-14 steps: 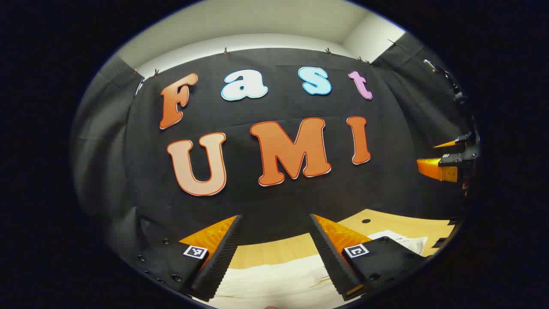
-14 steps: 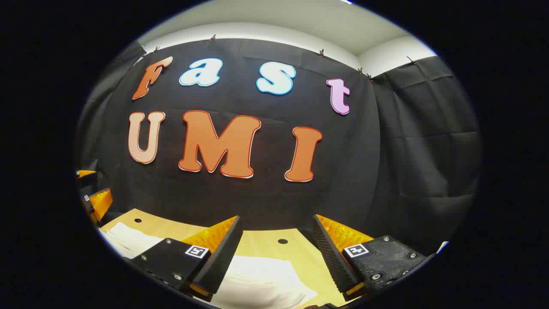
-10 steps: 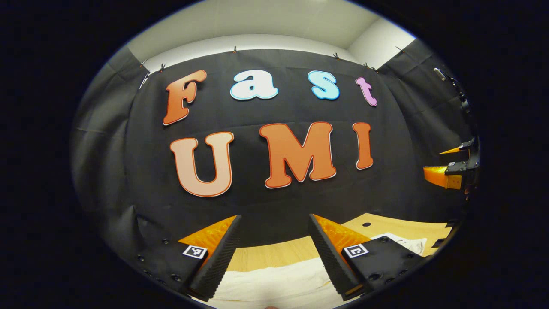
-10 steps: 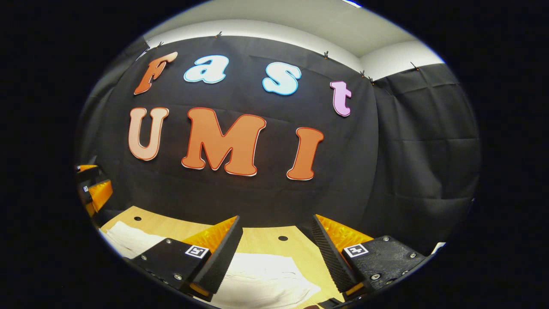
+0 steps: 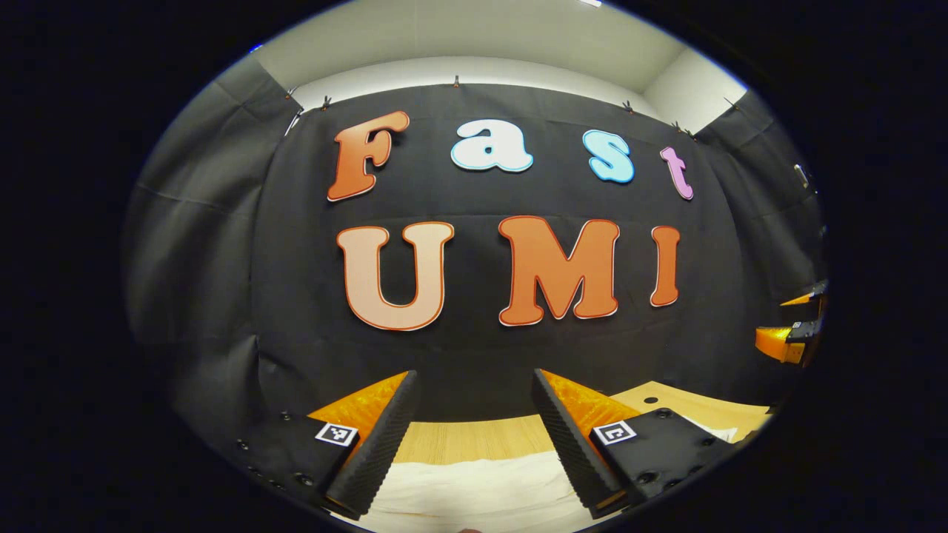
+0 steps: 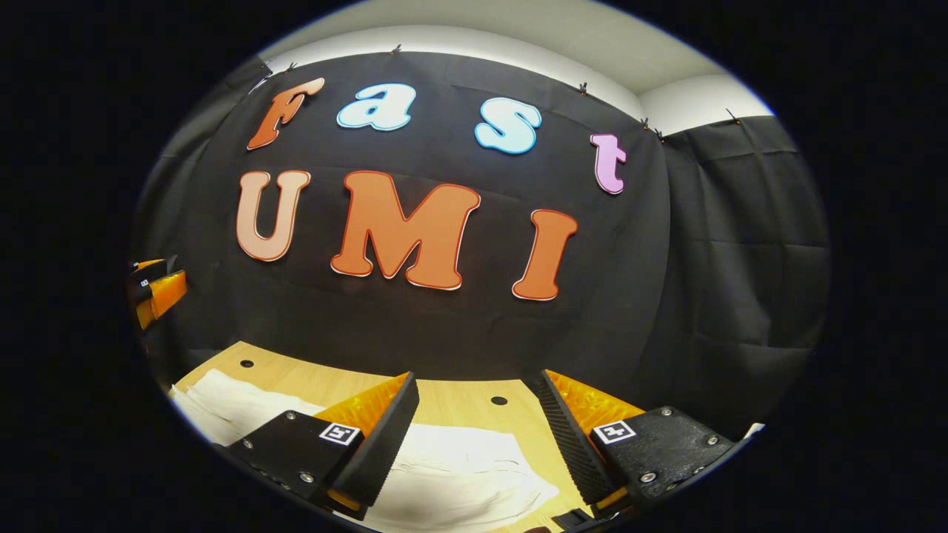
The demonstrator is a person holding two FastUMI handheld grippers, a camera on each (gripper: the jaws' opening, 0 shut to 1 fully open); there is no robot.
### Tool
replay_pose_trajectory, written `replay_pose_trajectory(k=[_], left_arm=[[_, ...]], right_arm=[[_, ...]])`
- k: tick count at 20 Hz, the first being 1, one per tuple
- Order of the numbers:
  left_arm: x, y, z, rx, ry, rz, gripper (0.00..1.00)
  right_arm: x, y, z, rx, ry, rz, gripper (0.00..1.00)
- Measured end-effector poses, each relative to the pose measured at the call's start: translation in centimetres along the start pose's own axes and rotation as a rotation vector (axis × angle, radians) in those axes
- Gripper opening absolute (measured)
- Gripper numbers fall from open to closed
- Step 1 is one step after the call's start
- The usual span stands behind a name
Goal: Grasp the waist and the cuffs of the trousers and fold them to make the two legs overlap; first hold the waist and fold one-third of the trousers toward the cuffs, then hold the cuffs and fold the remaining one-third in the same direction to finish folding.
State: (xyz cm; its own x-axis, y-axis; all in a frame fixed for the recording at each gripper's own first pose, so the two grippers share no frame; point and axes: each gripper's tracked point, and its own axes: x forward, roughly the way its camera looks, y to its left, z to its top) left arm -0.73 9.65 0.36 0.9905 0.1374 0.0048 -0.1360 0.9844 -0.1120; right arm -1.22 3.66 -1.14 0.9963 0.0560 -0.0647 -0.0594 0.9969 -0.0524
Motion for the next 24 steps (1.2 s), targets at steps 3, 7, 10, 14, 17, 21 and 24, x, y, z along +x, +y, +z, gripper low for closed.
replay_pose_trajectory(k=[3, 7, 10, 14, 17, 21, 24], left_arm=[[-0.1, 0.2, -0.3, -0.01, 0.014, 0.049, 0.99], [-0.6, 0.8, -3.4, -0.037, 0.102, 0.098, 0.99], [-1.5, 3.7, -5.6, -0.03, 0.183, 0.18, 1.0], [-3.4, 7.6, -8.5, -0.011, 0.27, 0.271, 1.0], [-4.8, 10.3, -11.4, -0.034, 0.366, 0.317, 1.0], [-6.8, 14.2, -16.0, -0.095, 0.51, 0.378, 1.0], [-9.2, 16.1, -19.8, -0.116, 0.641, 0.413, 1.0]], right_arm=[[0.6, 0.2, -1.5, 0.008, 0.04, 0.054, 0.98], [1.6, -0.5, -4.8, 0.025, 0.136, 0.091, 0.98], [2.1, -1.4, -6.8, 0.018, 0.193, 0.105, 0.99], [2.7, -2.7, -10.2, 0.036, 0.305, 0.107, 0.99], [2.7, -3.2, -13.6, 0.115, 0.438, 0.106, 0.99], [2.5, -3.6, -17.9, 0.229, 0.605, 0.087, 0.99], [2.6, -4.2, -20.4, 0.314, 0.692, 0.051, 0.98]])
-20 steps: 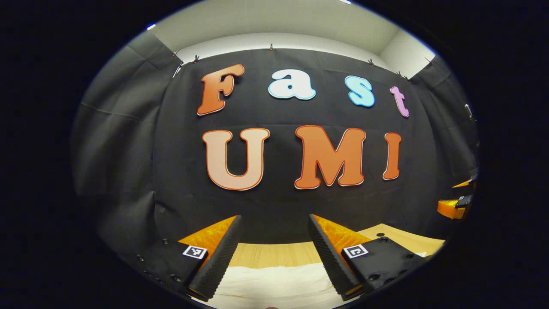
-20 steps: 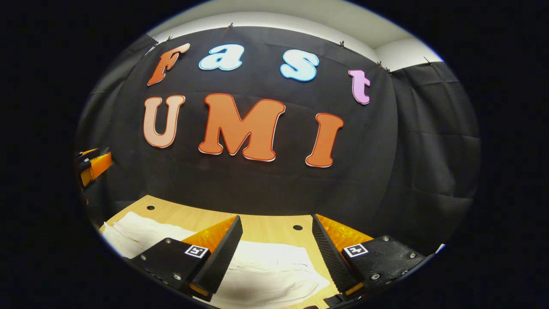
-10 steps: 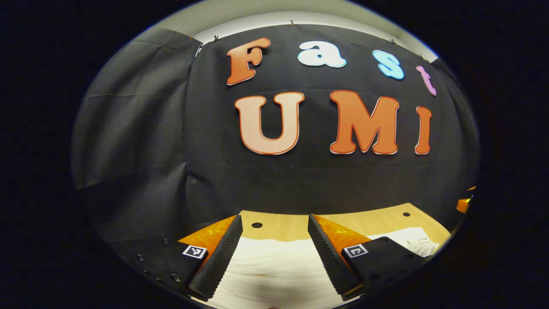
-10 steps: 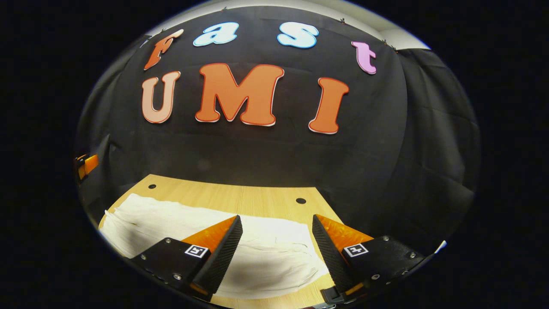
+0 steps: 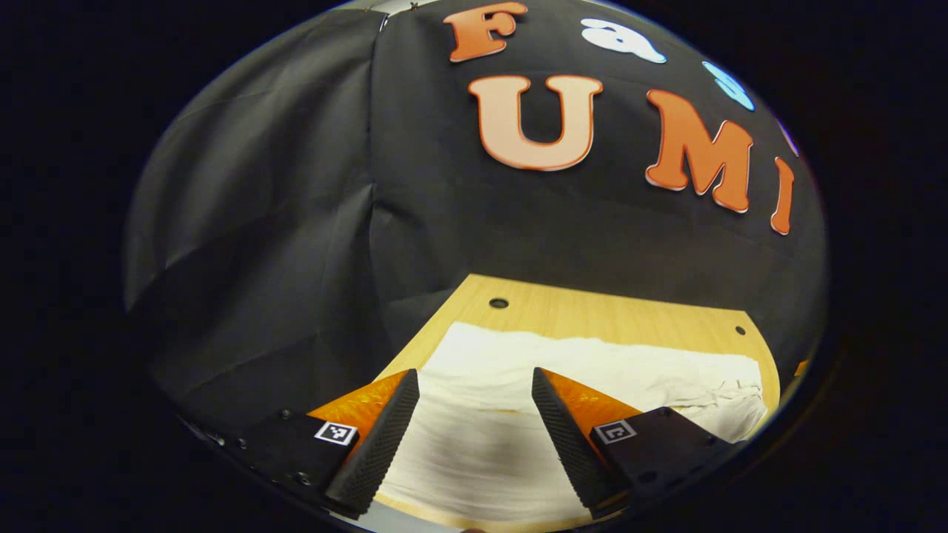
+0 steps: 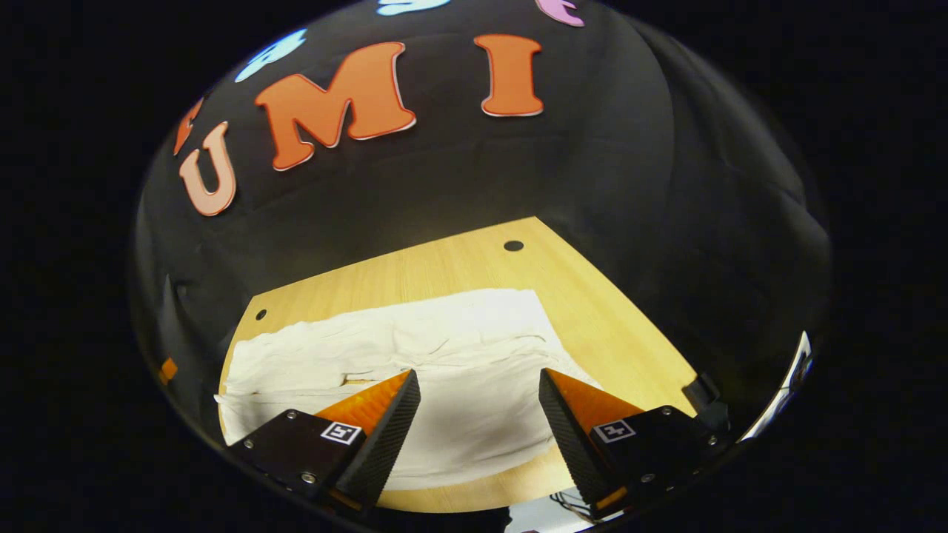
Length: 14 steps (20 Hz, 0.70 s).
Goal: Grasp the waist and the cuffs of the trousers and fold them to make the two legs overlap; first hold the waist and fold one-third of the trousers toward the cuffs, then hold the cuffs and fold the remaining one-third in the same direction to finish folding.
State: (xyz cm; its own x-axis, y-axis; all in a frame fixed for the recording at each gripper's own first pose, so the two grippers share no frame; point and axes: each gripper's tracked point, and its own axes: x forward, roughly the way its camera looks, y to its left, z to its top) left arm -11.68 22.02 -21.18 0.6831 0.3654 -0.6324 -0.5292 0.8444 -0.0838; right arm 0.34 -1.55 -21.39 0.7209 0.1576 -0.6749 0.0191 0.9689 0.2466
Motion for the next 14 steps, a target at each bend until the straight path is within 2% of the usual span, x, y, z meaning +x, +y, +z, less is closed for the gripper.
replay_pose_trajectory(k=[5, 9, 14], left_arm=[[2.4, 1.8, -4.3, -0.083, 0.163, 0.017, 1.0], [5.2, 3.9, -11.3, -0.164, 0.333, 0.051, 1.0], [5.6, 4.8, -16.6, -0.321, 0.457, 0.096, 0.98]], right_arm=[[1.7, -2.5, -2.7, 0.078, 0.116, -0.051, 0.94], [2.9, -4.6, -4.7, 0.119, 0.195, -0.109, 0.93], [3.9, -5.2, -6.9, 0.18, 0.288, -0.118, 0.9]])
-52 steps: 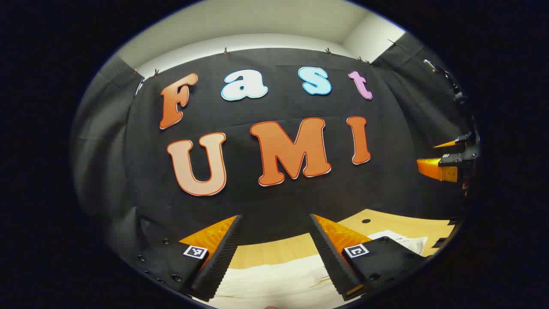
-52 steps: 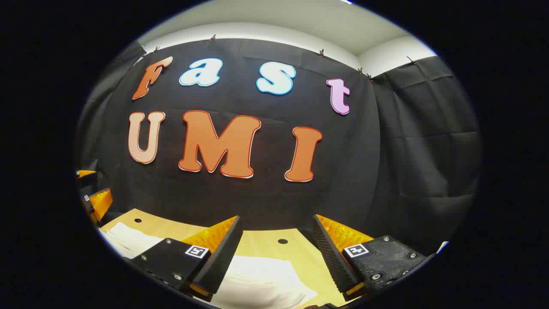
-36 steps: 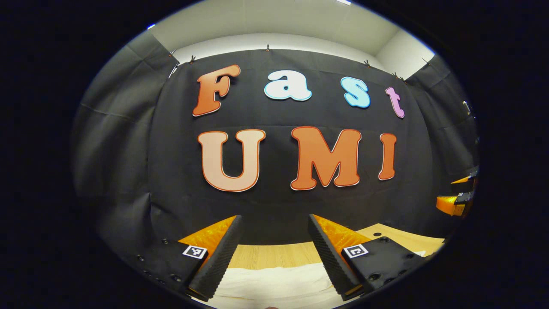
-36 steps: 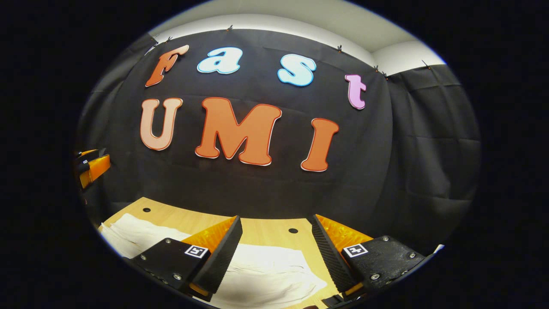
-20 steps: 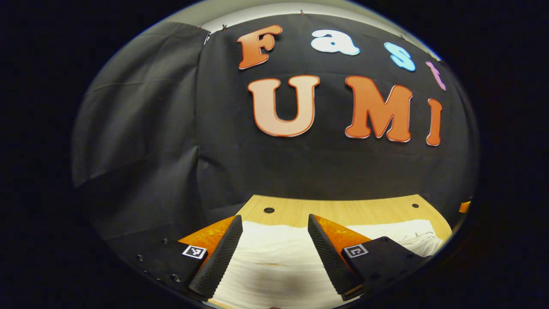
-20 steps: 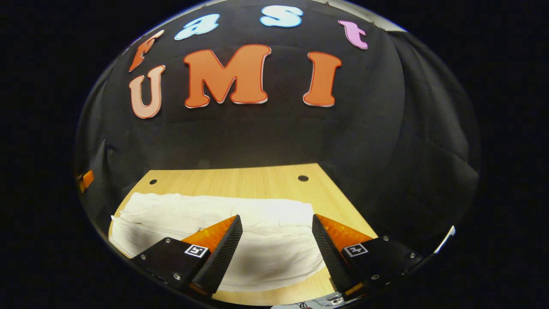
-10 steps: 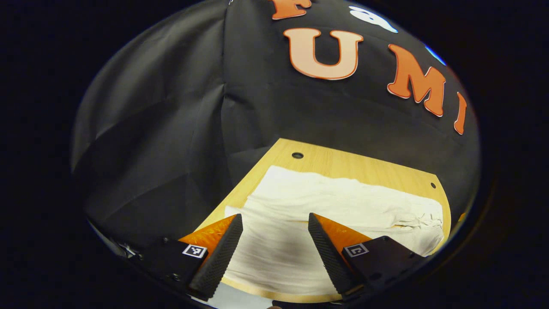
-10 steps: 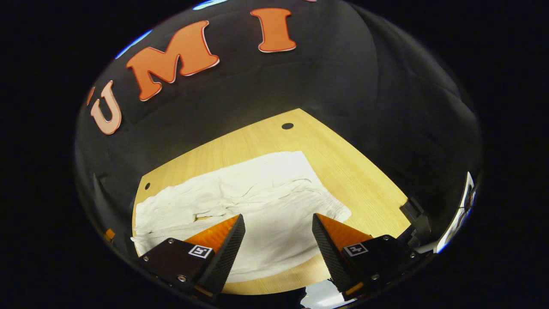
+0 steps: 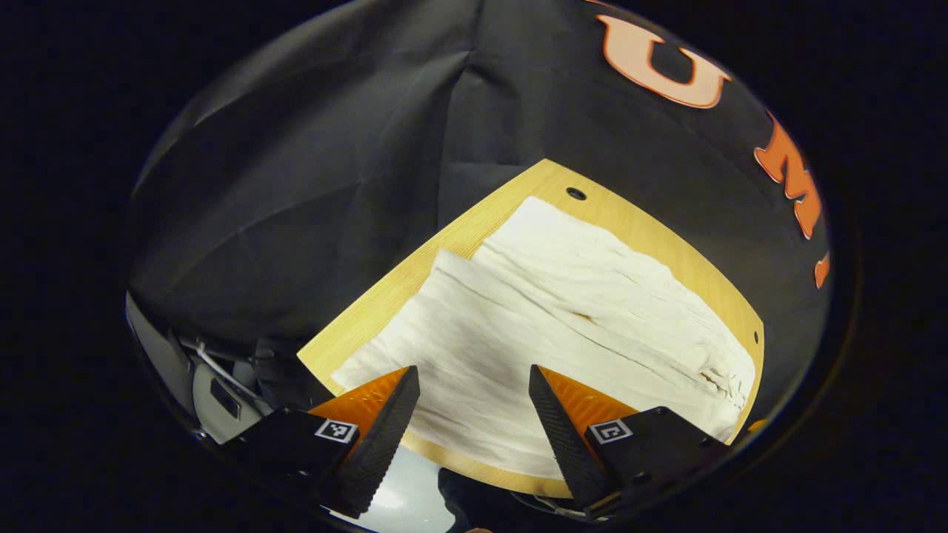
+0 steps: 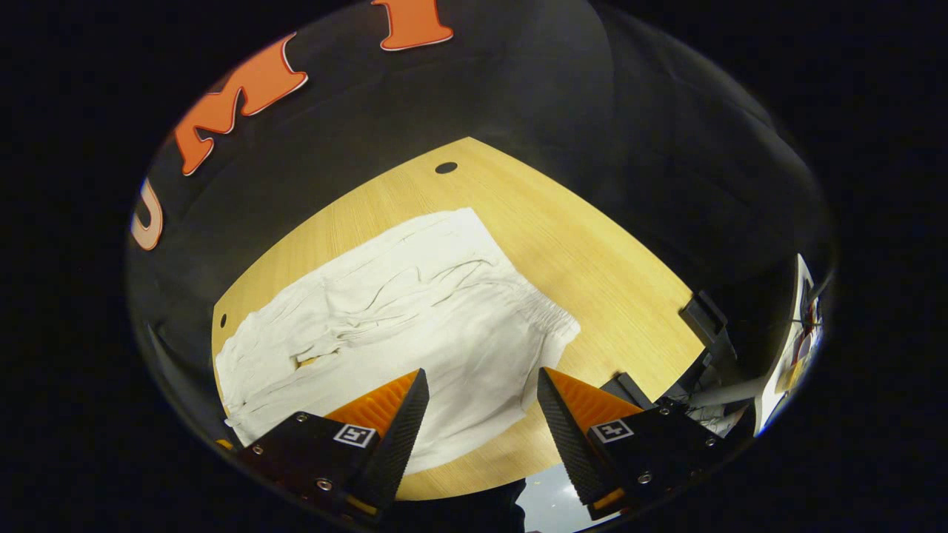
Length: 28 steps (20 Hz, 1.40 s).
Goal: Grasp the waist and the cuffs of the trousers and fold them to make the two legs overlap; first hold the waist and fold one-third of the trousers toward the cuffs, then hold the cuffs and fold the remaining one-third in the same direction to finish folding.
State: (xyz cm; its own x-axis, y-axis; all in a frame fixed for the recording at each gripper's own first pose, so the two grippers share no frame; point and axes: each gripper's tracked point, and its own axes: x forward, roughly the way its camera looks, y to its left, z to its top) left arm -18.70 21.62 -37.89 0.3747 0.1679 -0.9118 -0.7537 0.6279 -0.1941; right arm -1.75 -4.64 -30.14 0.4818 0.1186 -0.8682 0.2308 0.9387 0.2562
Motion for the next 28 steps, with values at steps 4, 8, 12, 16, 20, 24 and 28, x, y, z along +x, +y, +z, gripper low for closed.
replay_pose_trajectory(k=[4, 8, 12, 16, 20, 24, 28], left_arm=[[1.7, 0.9, -2.9, -0.168, 0.086, 0.006, 0.98], [2.5, 0.7, -4.8, -0.312, 0.153, 0.003, 0.99], [2.4, 0.5, -5.4, -0.414, 0.203, -0.014, 0.99], [2.3, 1.5, -5.4, -0.479, 0.239, -0.022, 0.99], [2.4, 1.4, -5.2, -0.533, 0.266, -0.055, 0.96], [2.4, 1.1, -5.0, -0.591, 0.255, -0.049, 0.98], [3.2, 0.7, -3.9, -0.611, 0.221, -0.05, 0.96]], right_arm=[[0.8, -0.6, -1.0, 0.016, 0.05, -0.011, 0.89], [1.4, -1.0, -1.3, 0.063, 0.074, -0.018, 0.89], [1.7, -1.6, -2.1, 0.092, 0.103, -0.031, 0.89], [1.7, -2.3, -3.3, 0.132, 0.112, -0.05, 0.89], [2.2, -2.1, -5.0, 0.161, 0.135, -0.056, 0.89], [2.9, -2.5, -4.9, 0.188, 0.16, -0.04, 0.89], [4.2, -3.9, -3.3, 0.21, 0.153, -0.037, 0.89]])
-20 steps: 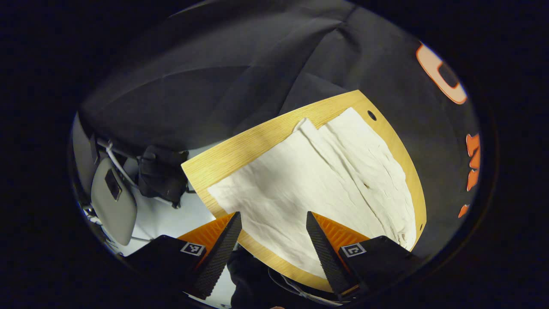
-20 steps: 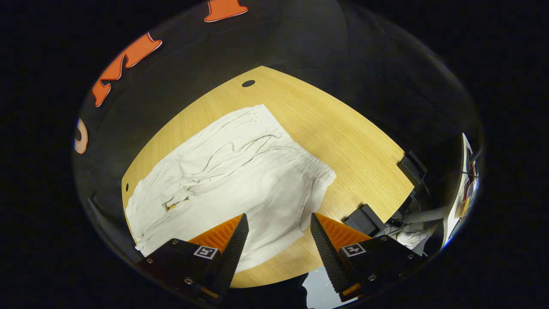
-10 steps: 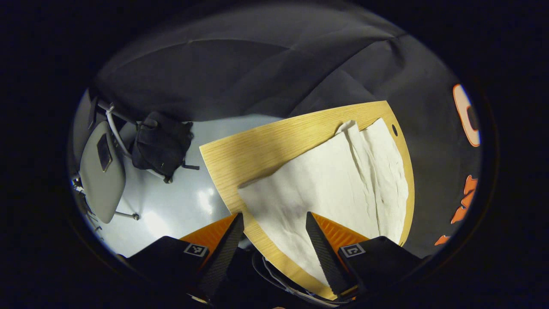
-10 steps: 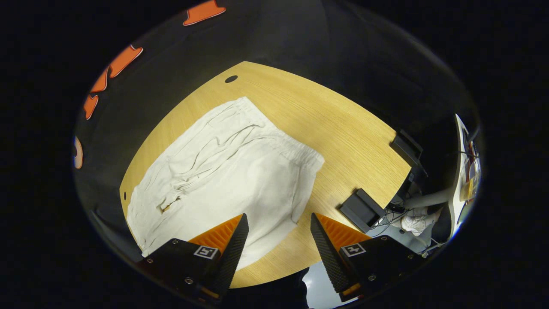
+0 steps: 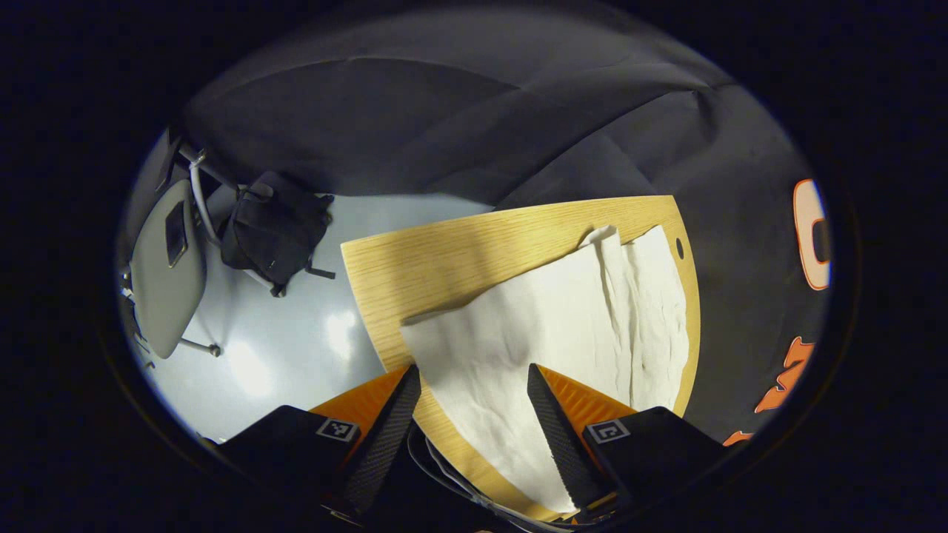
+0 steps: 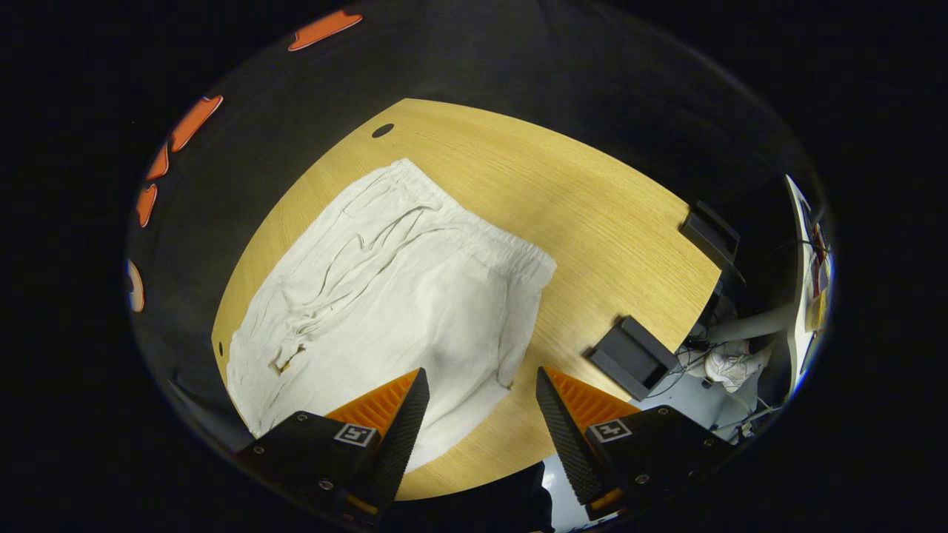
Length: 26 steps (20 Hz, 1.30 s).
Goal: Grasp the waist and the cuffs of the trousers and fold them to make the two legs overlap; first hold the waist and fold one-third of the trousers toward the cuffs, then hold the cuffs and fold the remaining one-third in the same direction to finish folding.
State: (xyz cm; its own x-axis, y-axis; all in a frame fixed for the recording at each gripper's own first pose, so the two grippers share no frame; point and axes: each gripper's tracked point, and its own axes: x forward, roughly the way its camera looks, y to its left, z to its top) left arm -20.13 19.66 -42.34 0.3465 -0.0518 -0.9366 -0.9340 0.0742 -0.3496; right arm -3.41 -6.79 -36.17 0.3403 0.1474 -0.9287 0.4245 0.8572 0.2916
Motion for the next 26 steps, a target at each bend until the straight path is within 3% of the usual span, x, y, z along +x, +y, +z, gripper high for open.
replay_pose_trajectory(k=[3, 7, 8, 11, 12, 13, 14, 15, 17, 20, 21, 23, 26], left_arm=[[1.4, -2.3, 1.4, -0.041, -0.034, -0.122, 0.95], [2.4, -4.3, 2.4, -0.069, -0.062, -0.276, 0.81], [2.4, -4.8, 2.5, -0.084, -0.069, -0.31, 0.7], [3.8, -5.8, 2.4, -0.106, -0.083, -0.33, 0.51], [4.2, -5.9, 2.5, -0.087, -0.09, -0.308, 0.39], [4.7, -5.9, 2.4, -0.058, -0.094, -0.286, 0.34], [4.7, -5.7, 2.1, -0.032, -0.095, -0.263, 0.18], [4.6, -5.8, 2.1, -0.009, -0.102, -0.243, 0.12], [4.9, -6.1, 1.7, 0.066, -0.101, -0.197, 0.1], [4.2, -7.1, 1.9, 0.128, -0.11, -0.194, 0.07], [3.9, -7.5, 2.1, 0.127, -0.115, -0.208, 0.07], [2.7, -8.3, 2.7, 0.133, -0.126, -0.231, 0.07], [0.4, -10.1, 3.9, 0.165, -0.149, -0.291, 0.07]], right_arm=[[1.3, -0.7, 0.8, 0.028, 0.011, 0.015, 0.88], [2.8, -2.0, 1.2, 0.073, 0.028, 0.018, 0.89], [3.3, -2.3, 1.2, 0.085, 0.033, 0.02, 0.89], [4.5, -1.8, 1.5, 0.145, 0.041, 0.058, 0.87], [4.9, -1.3, 1.7, 0.162, 0.047, 0.075, 0.85], [5.3, -1.0, 1.7, 0.171, 0.05, 0.084, 0.83], [5.7, -0.8, 1.9, 0.167, 0.056, 0.09, 0.83], [6.0, -0.5, 2.3, 0.172, 0.043, 0.096, 0.81], [6.3, -0.4, 2.3, 0.168, 0.045, 0.085, 0.71], [6.8, -1.6, 2.2, 0.21, 0.055, 0.049, 0.39], [6.9, -1.3, 2.3, 0.261, 0.064, 0.073, 0.15], [6.8, -0.9, 2.3, 0.345, 0.079, 0.131, 0.04], [5.5, 0.0, 3.4, 0.377, 0.046, 0.212, 0.01]])
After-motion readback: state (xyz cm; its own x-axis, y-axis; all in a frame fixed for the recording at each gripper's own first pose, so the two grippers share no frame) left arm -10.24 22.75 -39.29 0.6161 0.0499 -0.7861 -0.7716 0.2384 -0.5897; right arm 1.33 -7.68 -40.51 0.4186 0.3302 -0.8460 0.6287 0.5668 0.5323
